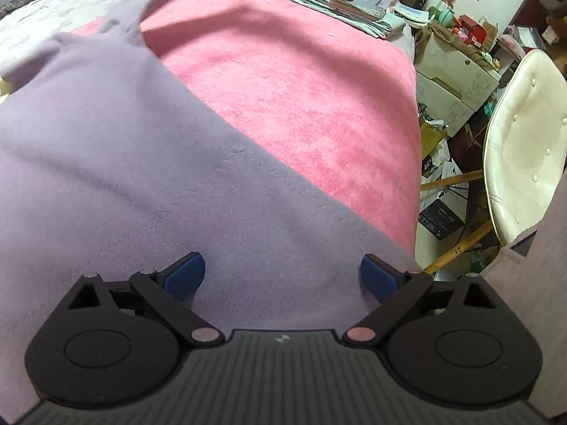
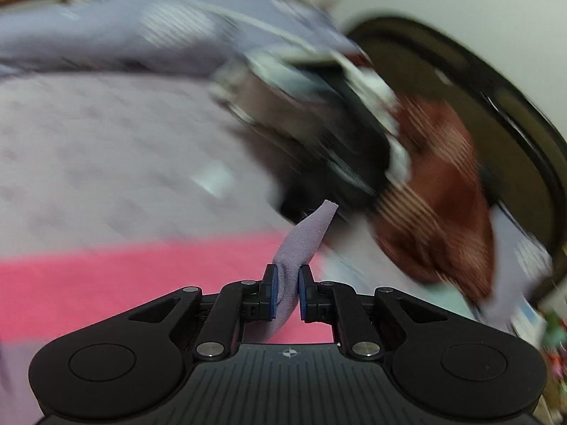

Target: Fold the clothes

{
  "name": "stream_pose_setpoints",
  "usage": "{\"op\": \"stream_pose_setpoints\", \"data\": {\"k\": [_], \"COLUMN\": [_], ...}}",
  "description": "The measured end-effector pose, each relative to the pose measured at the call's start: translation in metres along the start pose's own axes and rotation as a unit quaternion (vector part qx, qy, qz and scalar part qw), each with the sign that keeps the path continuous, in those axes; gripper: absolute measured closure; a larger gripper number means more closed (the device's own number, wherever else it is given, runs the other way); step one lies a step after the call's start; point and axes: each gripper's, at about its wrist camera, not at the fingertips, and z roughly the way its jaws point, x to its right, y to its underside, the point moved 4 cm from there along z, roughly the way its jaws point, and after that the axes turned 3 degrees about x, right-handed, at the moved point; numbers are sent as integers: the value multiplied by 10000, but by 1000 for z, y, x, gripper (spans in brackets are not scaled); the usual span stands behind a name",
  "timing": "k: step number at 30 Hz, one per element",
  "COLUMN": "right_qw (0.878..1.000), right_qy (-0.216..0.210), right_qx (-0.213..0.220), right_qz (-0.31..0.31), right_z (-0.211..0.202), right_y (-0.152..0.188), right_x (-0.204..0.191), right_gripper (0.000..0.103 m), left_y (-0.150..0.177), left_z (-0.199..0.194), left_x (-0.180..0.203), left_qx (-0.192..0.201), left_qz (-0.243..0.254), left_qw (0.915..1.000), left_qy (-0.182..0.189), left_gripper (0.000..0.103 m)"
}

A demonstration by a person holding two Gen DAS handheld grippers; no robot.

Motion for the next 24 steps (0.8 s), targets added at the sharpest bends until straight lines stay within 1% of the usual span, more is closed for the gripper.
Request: {"op": "stream_pose_setpoints", "data": {"k": [1, 3, 4, 5, 6, 7, 8, 9, 10, 11, 12, 13, 14, 15, 16, 17, 19, 20, 21, 23, 24], "right_qw": [9998, 9982, 9971, 9953, 9927, 9893, 9879, 9870, 9877, 9884, 9899, 9910, 9921, 9924, 9923, 9917, 9882, 9855, 9820, 9730, 9674], "right_qy": [41, 123, 152, 274, 392, 501, 594, 682, 786, 894, 935, 957, 848, 703, 493, 264, -193, -422, -650, -1105, -1331], "right_qx": [-141, -422, -622, -886, -1132, -1368, -1405, -1388, -1240, -1055, -793, -510, -225, 61, 180, 254, 401, 474, 547, 691, 763], "right_qz": [132, 396, 409, 296, 112, -83, -264, -440, -544, -628, -709, -790, -895, -1005, -1120, -1235, -1464, -1576, -1688, -1907, -2015], "right_z": [5, 14, 21, 31, 41, 50, 50, 48, 41, 32, 21, 9, -4, -18, -24, -28, -37, -42, -47, -57, -62], "right_y": [13, 38, 56, 76, 93, 110, 123, 136, 140, 141, 140, 138, 136, 134, 134, 134, 135, 135, 135, 136, 137], "right_x": [22, 65, 71, 69, 63, 56, 48, 40, 35, 32, 27, 21, 12, 2, -15, -32, -68, -86, -103, -139, -157], "right_gripper": [89, 82, 73, 62, 56, 45, 42, 42, 37, 25, 22, 22, 21, 21, 20, 20, 20, 20, 20, 21, 22], "left_y": [0, 0, 0, -2, -3, -6, -8, -10, -12, -14, -15, -16, -16, -17, -17, -18, -21, -23, -26, -28, -26], "left_z": [0, -1, -2, -3, -5, -9, -14, -19, -26, -37, -49, -61, -72, -84, -95, -102, -109, -113, -118, -131, -140], "left_x": [1, 0, 0, -2, -5, -9, -15, -22, -30, -41, -54, -69, -85, -101, -117, -134, -168, -184, -200, -231, -245], "left_qx": [-19, -64, -89, -116, -145, -166, -168, -169, -140, -36, 105, 245, 359, 472, 543, 511, 377, 348, 357, 493, 641], "left_qz": [27, 32, 12, -38, -120, -248, -415, -581, -757, -940, -1091, -1196, -1252, -1305, -1316, -1230, -989, -915, -971, -1427, -1844], "left_qw": [10000, 10000, 10000, 9999, 9998, 9995, 9987, 9976, 9957, 9926, 9883, 9820, 9726, 9607, 9463, 9309, 9014, 8870, 8740, 8530, 8444], "left_qy": [-12, -23, -25, -30, -49, -113, -230, -347, -507, -762, -1058, -1440, -1925, -2404, -2903, -3401, -4199, -4512, -4748, -4995, -4989], "left_gripper": [8, 8, 8, 8, 8, 10, 13, 15, 15, 15, 15, 15, 15, 15, 14, 15, 14, 14, 14, 14, 14]}}
